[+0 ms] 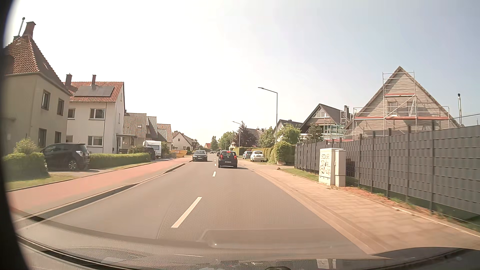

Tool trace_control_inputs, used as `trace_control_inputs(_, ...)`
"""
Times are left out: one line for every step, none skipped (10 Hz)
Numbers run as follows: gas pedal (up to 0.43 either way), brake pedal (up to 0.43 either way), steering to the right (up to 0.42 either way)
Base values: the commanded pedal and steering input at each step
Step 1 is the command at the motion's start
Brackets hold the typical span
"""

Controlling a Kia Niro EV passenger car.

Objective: Follow the waypoints while adhering to traffic rules and regulations

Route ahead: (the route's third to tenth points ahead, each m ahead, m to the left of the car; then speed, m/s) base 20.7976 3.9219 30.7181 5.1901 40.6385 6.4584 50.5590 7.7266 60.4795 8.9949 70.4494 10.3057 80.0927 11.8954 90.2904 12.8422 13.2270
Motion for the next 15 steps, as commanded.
trace_control_inputs(0.118, 0.0, -0.026)
trace_control_inputs(0.118, 0.0, -0.026)
trace_control_inputs(0.118, 0.0, -0.026)
trace_control_inputs(0.118, 0.0, -0.026)
trace_control_inputs(0.118, 0.0, -0.026)
trace_control_inputs(0.118, 0.0, -0.026)
trace_control_inputs(0.118, 0.0, -0.026)
trace_control_inputs(0.118, 0.0, -0.026)
trace_control_inputs(0.118, 0.0, -0.025)
trace_control_inputs(0.118, 0.0, -0.025)
trace_control_inputs(0.118, 0.0, -0.025)
trace_control_inputs(0.118, 0.0, -0.025)
trace_control_inputs(0.118, 0.0, -0.024)
trace_control_inputs(0.118, 0.0, -0.024)
trace_control_inputs(0.118, 0.0, -0.022)
